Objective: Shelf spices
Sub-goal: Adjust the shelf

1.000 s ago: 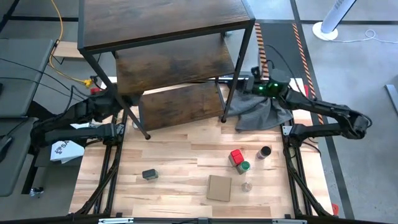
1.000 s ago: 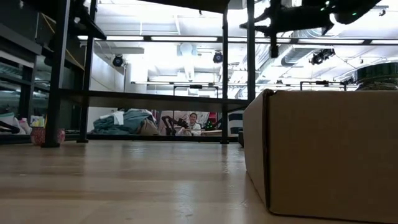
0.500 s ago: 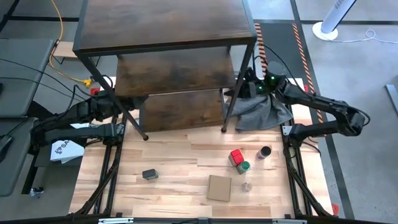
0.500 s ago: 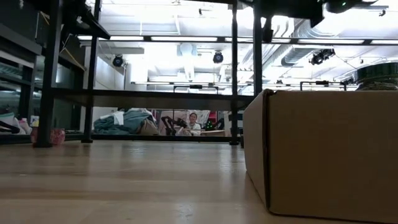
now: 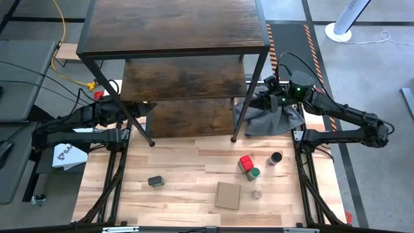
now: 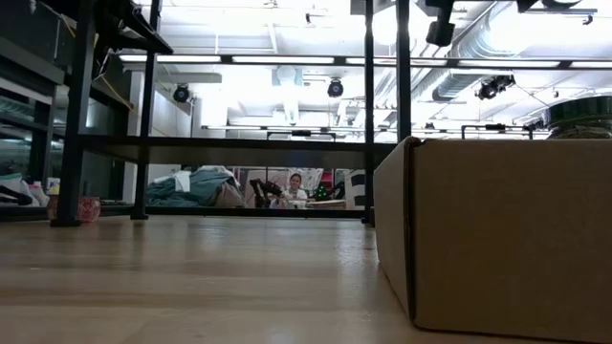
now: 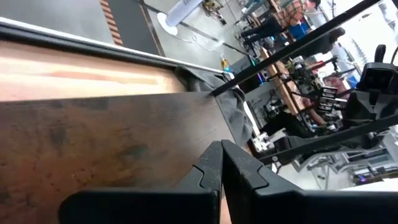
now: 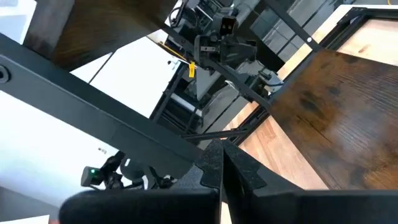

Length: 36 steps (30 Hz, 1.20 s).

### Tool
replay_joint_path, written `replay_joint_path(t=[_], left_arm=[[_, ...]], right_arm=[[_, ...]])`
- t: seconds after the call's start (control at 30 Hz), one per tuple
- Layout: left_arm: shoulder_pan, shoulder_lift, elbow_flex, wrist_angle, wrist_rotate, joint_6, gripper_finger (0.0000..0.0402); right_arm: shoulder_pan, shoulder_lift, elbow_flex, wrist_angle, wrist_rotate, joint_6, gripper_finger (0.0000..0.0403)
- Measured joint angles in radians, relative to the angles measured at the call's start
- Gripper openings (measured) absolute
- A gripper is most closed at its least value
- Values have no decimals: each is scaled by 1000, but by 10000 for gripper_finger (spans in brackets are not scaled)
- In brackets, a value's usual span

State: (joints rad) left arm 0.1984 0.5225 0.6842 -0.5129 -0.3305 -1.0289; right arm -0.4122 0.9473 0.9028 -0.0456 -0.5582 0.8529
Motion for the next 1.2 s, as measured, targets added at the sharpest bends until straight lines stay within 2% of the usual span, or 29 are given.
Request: replay_joint_path(t=[0.2,0.53,0.77,1.03,1.2], left_arm=[[-73,5,0,-2,-3,-39,0],[-200,42,0,-8,-127,-84,0],[-205,33,0,-8,-229,-63,0],[-205,24,0,-9,-252,-47,0],[-204,-15,58,-140,-298,10,0]], right_arm=[[17,0,0,-58,2,-16,0],[18,-12,0,-71,6,-16,0],[117,-12,0,-77,70,-16,0],[199,-18,0,-95,119,-24,0],[200,-45,0,-144,165,-50,0]])
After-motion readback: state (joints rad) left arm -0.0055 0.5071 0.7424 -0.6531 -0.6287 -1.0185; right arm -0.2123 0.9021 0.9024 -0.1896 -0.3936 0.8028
